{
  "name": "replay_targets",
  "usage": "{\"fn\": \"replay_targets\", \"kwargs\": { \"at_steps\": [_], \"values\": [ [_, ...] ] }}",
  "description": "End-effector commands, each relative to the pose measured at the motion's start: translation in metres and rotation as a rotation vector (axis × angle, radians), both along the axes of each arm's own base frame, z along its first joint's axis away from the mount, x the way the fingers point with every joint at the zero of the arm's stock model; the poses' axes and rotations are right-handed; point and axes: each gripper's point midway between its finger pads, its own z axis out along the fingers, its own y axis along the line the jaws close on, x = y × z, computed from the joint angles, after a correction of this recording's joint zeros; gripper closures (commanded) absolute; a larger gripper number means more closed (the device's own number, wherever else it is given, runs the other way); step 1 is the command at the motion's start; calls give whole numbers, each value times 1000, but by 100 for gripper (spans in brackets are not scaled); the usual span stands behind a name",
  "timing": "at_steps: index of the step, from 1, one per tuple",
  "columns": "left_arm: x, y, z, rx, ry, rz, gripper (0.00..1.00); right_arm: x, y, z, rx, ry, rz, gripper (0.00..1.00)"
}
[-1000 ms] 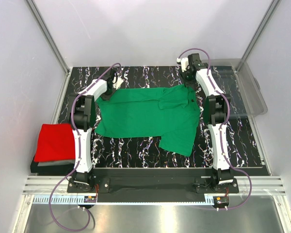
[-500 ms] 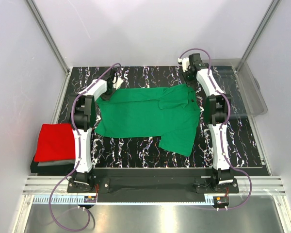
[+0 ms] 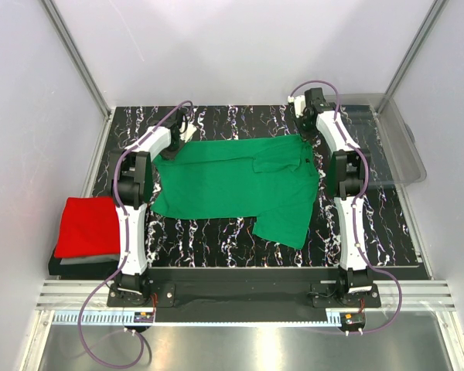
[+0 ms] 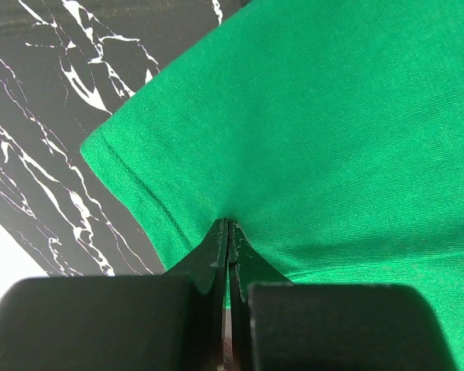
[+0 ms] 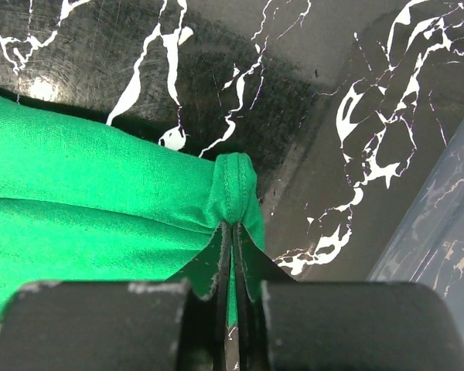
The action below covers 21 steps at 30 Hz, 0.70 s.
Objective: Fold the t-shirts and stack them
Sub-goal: Fold the tshirt
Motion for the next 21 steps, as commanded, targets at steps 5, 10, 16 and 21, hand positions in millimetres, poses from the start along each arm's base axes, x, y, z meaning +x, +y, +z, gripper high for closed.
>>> {"fn": "replay_targets", "kwargs": {
  "at_steps": [5, 10, 16, 21],
  "values": [
    [14, 6, 10, 21, -52, 23, 100, 16, -16, 49, -49, -123, -39, 94],
    [28, -10, 50, 5, -144, -5, 100, 18, -16, 96, -43, -208, -41, 68],
    [26, -30, 102, -14, -242, -49, 100, -9, 5, 149, 30, -259, 133, 60],
    [11, -30, 83, -24, -192, -35, 100, -86, 40, 119, 127, -155, 437, 66]
  ]
}}
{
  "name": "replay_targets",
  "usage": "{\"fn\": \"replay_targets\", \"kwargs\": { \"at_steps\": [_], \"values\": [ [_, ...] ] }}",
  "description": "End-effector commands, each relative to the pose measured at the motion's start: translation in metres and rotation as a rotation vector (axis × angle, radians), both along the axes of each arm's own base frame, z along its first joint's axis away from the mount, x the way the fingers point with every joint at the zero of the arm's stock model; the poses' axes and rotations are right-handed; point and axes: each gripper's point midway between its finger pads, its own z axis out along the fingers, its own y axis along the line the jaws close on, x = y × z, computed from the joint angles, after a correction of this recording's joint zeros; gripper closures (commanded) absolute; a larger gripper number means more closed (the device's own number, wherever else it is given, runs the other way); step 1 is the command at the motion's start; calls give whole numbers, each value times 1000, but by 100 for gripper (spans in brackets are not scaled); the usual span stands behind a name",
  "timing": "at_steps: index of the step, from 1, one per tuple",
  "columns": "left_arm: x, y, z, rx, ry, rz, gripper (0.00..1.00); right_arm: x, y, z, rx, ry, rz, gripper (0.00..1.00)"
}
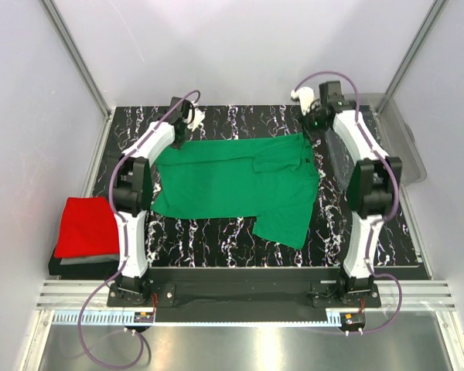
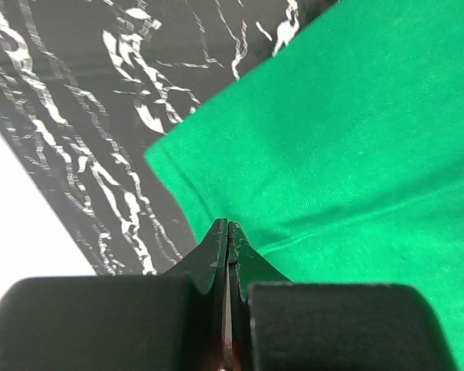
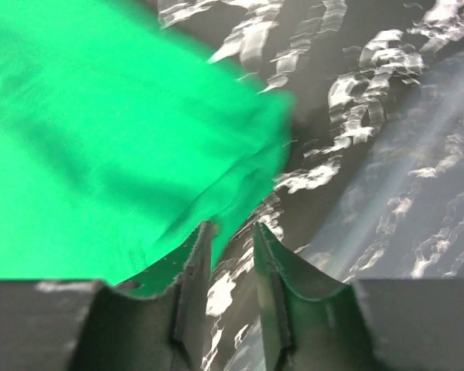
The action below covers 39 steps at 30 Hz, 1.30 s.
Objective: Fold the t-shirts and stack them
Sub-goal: Fold the tshirt
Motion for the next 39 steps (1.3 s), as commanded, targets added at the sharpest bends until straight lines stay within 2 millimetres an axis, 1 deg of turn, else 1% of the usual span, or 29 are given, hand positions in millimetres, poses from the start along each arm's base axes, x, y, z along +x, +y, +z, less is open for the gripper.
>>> {"fn": "replay_targets", "kwargs": {
  "at_steps": [1, 2, 3, 4, 5, 6, 7, 8, 9, 13, 19, 22, 26, 28, 29, 31, 37, 39],
  "values": [
    [-6, 6, 14, -17, -34, 27, 100, -49, 33, 11, 60, -21, 298, 67],
    [-9, 5, 8, -21, -21, 29, 100, -71, 38, -15, 32, 15, 388, 67],
    [-12, 5, 3, -27, -9, 34, 100, -83, 44, -8, 38, -17, 446, 68],
    [-16, 5, -5, -27, 10, 35, 100, -91, 47, -13, 25, -26, 479, 69],
    [-19, 5, -8, -26, 19, 36, 100, -102, 49, -30, -4, -30, 540, 70],
    [-21, 5, -11, -28, 25, 39, 100, -107, 51, -28, -18, -52, 572, 71],
    [-24, 6, -14, -27, 36, 39, 100, -111, 51, -32, -33, -56, 598, 72],
    [-26, 6, -16, -26, 40, 39, 100, -117, 52, -40, -43, -50, 617, 72],
    [-27, 7, -15, -24, 41, 36, 100, -118, 53, -42, -57, -61, 651, 73],
    [-31, 8, -19, -17, 50, 41, 100, -116, 54, -49, -80, -71, 673, 72],
    [-36, 8, -21, -17, 59, 40, 100, -104, 54, -53, -111, -83, 675, 71],
    [-36, 9, -23, -16, 63, 39, 100, -98, 51, -59, -133, -76, 673, 70],
    [-35, 8, -26, -14, 68, 39, 100, -90, 50, -68, -146, -68, 669, 68],
    [-34, 8, -28, -15, 70, 38, 100, -83, 50, -68, -156, -79, 663, 67],
    [-33, 8, -27, -14, 68, 38, 100, -82, 50, -72, -158, -72, 662, 67],
    [-34, 8, -31, -10, 77, 38, 100, -79, 49, -74, -165, -71, 658, 66],
    [-32, 9, -33, -3, 78, 39, 100, -66, 48, -76, -186, -85, 659, 66],
    [-30, 9, -35, 1, 79, 38, 100, -65, 48, -80, -189, -78, 658, 66]
  ]
}}
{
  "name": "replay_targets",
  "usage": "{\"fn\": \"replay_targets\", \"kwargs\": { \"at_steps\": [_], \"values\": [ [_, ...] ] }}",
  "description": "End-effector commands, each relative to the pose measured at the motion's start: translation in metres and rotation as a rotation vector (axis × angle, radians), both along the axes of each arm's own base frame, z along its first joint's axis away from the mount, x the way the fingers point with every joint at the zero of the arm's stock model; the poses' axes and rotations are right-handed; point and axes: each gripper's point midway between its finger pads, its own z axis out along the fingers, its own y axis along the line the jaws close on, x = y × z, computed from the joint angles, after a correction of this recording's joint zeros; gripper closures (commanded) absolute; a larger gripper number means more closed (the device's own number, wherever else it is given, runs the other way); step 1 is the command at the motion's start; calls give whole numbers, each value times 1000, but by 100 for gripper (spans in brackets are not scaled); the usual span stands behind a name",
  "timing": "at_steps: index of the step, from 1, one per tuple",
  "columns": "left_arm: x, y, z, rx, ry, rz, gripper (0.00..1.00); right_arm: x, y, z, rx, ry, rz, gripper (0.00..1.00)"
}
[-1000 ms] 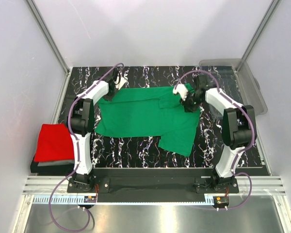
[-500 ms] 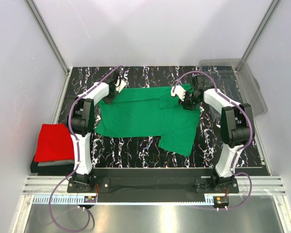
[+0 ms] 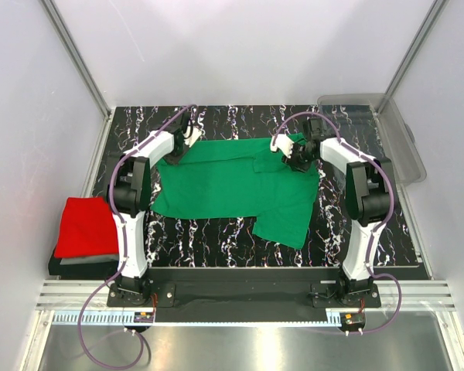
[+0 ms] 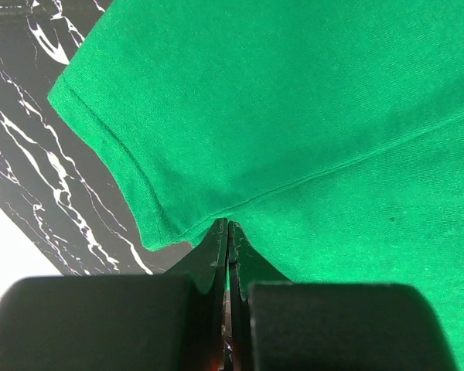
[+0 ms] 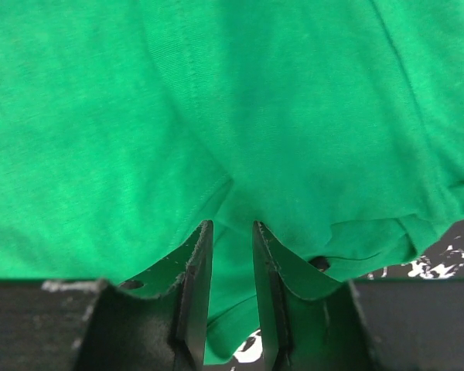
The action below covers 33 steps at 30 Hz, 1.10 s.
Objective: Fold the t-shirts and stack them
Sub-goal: Fold the tshirt
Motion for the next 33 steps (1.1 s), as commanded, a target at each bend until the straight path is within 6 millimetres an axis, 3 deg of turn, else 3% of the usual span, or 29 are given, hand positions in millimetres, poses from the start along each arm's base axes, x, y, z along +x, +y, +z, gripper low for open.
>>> {"fn": "replay_targets", "kwargs": {
  "at_steps": [1, 5, 15, 29, 32, 33],
  "values": [
    [16, -3, 8, -8, -51, 2, 100, 24, 4, 15, -8, -81, 15, 66],
    [19, -3, 7, -4, -51, 2, 100, 25, 3, 8, -14, -65, 8, 65],
    [23, -4, 0, -3, -43, 3, 100, 25, 4, 16, -3, -82, 4, 64],
    [22, -1, 0, 9, -39, 3, 100, 20, -5, -15, -52, -8, -31, 70],
    [21, -1, 1, 13, -40, 3, 100, 20, -5, -17, -52, -1, -30, 77],
    [21, -1, 1, 13, -40, 2, 100, 20, -4, -18, -51, 4, -32, 85]
  ]
}}
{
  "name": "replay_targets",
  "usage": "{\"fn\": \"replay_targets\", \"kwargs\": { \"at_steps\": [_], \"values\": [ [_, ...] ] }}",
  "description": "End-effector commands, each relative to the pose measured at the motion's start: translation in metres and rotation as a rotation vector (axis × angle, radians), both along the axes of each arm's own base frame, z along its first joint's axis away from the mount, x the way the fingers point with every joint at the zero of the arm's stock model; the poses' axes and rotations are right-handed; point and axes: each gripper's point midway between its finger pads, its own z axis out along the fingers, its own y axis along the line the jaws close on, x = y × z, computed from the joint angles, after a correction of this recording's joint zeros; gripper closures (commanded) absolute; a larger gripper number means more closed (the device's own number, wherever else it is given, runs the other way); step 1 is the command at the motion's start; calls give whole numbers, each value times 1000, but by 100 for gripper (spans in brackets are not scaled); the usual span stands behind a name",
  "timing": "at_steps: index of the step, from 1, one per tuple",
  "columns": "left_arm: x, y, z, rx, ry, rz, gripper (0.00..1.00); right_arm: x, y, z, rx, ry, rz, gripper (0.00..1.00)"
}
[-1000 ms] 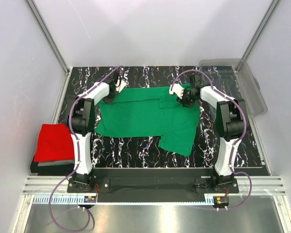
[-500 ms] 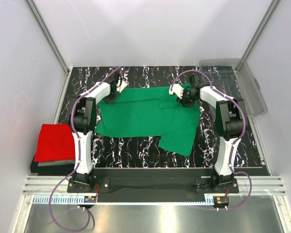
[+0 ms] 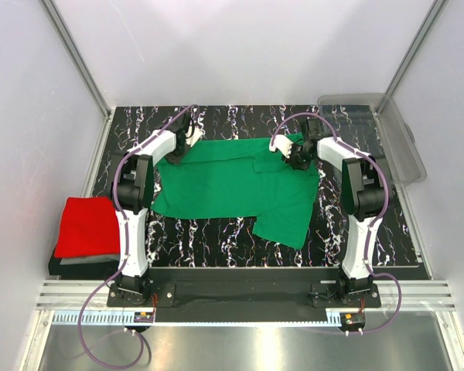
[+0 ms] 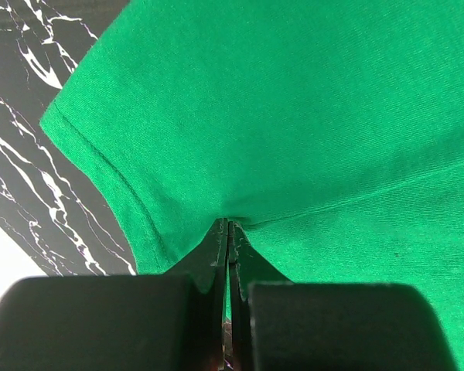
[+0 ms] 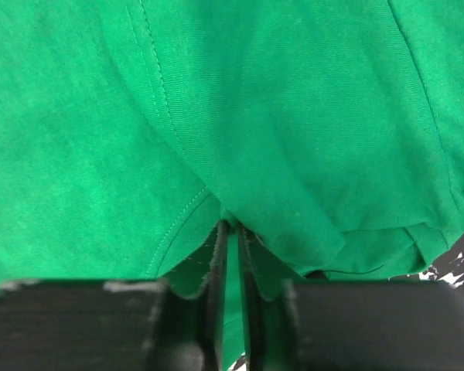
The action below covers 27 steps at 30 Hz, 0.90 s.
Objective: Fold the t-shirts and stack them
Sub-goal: Fold the tshirt
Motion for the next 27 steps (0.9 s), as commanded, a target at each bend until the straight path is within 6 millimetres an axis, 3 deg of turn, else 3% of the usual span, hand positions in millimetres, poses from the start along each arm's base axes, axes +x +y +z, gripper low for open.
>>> {"fn": "replay_targets", "kwargs": {
  "at_steps": [1, 5, 10, 15, 22, 27],
  "values": [
    [10, 1, 13, 9, -49, 2, 100, 7, 1, -1, -10, 2, -11, 88],
    [10, 1, 14, 11, -49, 3, 100, 9, 3, 9, 6, -9, -24, 94],
    [12, 1, 17, 7, -59, 2, 100, 8, 5, 45, 36, -60, -33, 96],
    [14, 0, 19, 0, -65, 4, 100, -11, 10, 67, 57, -44, -27, 96],
    [14, -2, 21, -12, -70, 4, 100, -36, 21, 77, 84, 1, -12, 96],
    [14, -2, 24, -14, -75, 2, 100, -50, 24, 70, 73, 45, 2, 96]
  ]
}}
